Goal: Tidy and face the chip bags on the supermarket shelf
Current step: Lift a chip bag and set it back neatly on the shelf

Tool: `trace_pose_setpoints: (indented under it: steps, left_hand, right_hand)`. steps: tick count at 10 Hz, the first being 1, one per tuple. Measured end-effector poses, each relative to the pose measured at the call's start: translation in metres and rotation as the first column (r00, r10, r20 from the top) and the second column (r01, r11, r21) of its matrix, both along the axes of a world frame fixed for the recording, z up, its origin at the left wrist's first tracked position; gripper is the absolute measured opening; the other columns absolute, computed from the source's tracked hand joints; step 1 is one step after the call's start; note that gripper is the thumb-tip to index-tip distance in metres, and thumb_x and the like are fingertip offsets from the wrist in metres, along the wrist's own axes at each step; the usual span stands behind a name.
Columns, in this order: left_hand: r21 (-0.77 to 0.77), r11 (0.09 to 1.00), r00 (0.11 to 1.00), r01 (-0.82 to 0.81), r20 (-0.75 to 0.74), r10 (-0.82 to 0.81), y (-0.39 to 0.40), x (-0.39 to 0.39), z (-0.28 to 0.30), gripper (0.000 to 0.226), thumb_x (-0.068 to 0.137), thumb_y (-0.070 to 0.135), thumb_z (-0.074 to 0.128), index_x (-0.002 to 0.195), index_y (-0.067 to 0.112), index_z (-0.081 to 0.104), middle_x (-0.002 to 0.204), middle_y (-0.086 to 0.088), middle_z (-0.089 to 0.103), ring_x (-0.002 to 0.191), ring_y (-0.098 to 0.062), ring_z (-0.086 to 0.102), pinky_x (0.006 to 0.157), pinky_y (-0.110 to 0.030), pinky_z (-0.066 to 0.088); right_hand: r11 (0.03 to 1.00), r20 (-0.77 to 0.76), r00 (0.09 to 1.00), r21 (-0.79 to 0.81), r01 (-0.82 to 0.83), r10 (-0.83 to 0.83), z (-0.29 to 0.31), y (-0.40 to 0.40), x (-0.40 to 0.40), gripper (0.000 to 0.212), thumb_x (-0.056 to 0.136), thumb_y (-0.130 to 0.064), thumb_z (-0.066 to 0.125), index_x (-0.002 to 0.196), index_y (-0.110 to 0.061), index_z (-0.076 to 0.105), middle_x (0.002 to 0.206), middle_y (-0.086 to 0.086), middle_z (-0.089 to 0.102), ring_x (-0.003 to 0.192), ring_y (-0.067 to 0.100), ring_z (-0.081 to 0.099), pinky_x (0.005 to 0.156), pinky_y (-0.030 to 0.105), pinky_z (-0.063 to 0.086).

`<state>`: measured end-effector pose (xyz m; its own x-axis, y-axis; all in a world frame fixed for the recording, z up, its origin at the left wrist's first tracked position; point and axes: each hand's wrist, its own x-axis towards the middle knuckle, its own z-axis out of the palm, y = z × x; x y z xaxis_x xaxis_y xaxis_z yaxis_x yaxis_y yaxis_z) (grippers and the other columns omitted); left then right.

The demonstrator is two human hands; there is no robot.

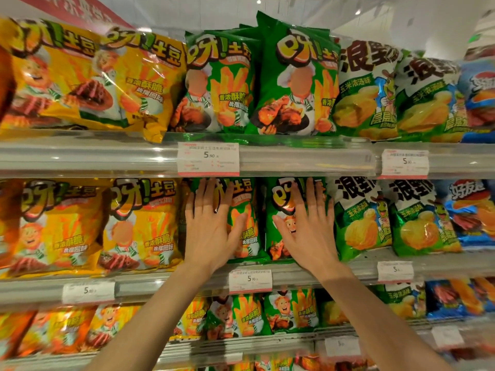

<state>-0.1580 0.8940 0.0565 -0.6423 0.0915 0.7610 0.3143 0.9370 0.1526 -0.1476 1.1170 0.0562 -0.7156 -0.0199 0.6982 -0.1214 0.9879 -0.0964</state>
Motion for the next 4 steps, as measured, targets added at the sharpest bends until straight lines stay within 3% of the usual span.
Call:
trace_pose_setpoints:
  steps: [1, 3, 4]
  left_hand:
    - [0.035, 0.998, 0.999, 0.051, -0.022, -0.05, -0.003, 0.003, 0.005, 0.061, 0.097, 0.055, 0.044, 0.147, 0.019, 0.046, 0.159, -0.016, 0.029, 0.15, -0.031, 0.019, 0.12, -0.052, 0.015]
    - [0.068, 0.987, 0.99, 0.143, -0.029, -0.141, -0.012, 0.019, 0.01, 0.058, 0.097, 0.051, 0.046, 0.145, 0.018, 0.046, 0.158, -0.014, 0.031, 0.147, -0.032, 0.024, 0.116, -0.05, 0.026]
    - [0.089, 0.987, 0.991, 0.136, -0.028, -0.134, -0.014, 0.036, 0.014, 0.055, 0.097, 0.049, 0.049, 0.139, 0.014, 0.05, 0.148, -0.016, 0.042, 0.138, -0.035, 0.037, 0.11, -0.048, 0.035]
  right_hand:
    - [1.0, -0.007, 1.0, -0.017, 0.0, 0.0, 0.003, 0.0, 0.002, 0.079, 0.098, -0.068, 0.029, 0.159, -0.019, 0.018, 0.167, 0.015, 0.014, 0.155, 0.03, 0.006, 0.122, 0.059, 0.011]
    - [0.993, -0.06, 0.998, -0.117, -0.018, 0.011, 0.009, 0.002, 0.016, 0.077, 0.098, -0.065, 0.032, 0.155, -0.014, 0.027, 0.164, 0.017, 0.023, 0.153, 0.031, 0.016, 0.123, 0.054, 0.012]
    - [0.99, -0.052, 0.998, -0.138, -0.026, 0.019, 0.009, 0.005, 0.031, 0.075, 0.099, -0.063, 0.032, 0.151, -0.01, 0.033, 0.158, 0.018, 0.033, 0.148, 0.033, 0.027, 0.121, 0.055, 0.02]
